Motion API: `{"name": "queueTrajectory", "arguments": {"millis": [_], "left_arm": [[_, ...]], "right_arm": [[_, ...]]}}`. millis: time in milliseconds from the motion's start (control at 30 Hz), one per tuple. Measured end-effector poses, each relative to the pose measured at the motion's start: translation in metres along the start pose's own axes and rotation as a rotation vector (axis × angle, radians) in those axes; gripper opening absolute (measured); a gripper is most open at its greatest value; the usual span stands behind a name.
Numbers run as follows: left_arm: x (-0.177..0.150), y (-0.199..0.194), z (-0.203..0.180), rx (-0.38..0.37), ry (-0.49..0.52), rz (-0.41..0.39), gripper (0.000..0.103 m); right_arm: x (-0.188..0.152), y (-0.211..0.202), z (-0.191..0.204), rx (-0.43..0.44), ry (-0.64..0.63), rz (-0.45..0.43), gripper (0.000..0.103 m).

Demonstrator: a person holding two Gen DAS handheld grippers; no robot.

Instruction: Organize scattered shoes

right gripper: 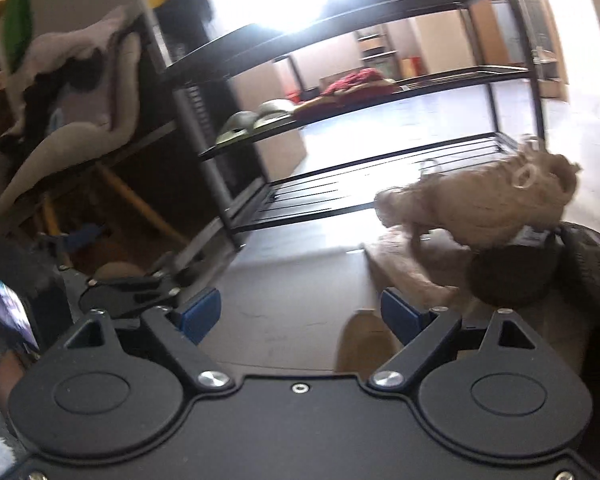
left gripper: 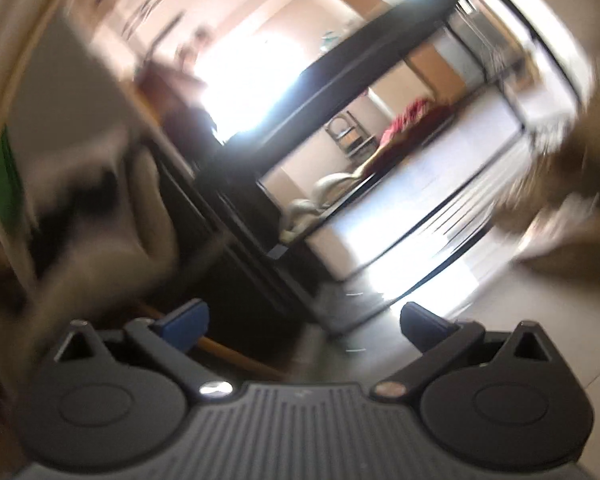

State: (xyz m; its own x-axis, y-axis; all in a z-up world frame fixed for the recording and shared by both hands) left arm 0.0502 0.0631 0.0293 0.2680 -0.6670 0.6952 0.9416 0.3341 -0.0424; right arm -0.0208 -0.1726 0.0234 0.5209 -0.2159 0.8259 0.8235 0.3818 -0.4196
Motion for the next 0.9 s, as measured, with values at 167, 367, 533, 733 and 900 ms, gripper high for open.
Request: {"name": "queueTrajectory", "arguments": {"millis": [167,367,533,733,900], "left_arm": [[-0.011,0.029,0.04,0.083,-0.226,0.151,0.103],[0.014,0.027,0.1,0.17,-0.657,0.058,0.103],[0.026,0.035,0.077,-0.241,-1.0,0.15,0.103],[0.008,0.031,0.024,-0.438,-1.096,0.286,0.103],[0.011,0.022,-0.009,-0.475,-0.939,0.268,0.103]], "right_arm": [[0.004,-0.005,-0.022,-0.024,0.071,-0.034,0.088],[0.007,-0.01,-0.029,0.01,0.154,-0.045,0.089],[0.009,-0.01,-0.03,-0.021,0.132,-0.071,0.089],[0.011,-0.018,-0.058,-0.15,0.179,-0.164,0.097],[0.001,-0.019,-0.101,-0.329,0.239,-0.154,0.097]]}}
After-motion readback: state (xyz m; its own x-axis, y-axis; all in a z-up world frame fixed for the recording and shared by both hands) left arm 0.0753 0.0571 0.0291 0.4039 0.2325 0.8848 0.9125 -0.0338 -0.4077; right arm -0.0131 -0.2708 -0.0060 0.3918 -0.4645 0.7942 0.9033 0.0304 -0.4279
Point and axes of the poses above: each gripper's, at about its wrist camera, not at the fingertips, and y roughly the way its jaws point, z to its left, x to its top, the point moved 9 cm from there along y, roughly the way its jaws point, and after that the axes turned 1 degree about y, right-handed, at the moved point
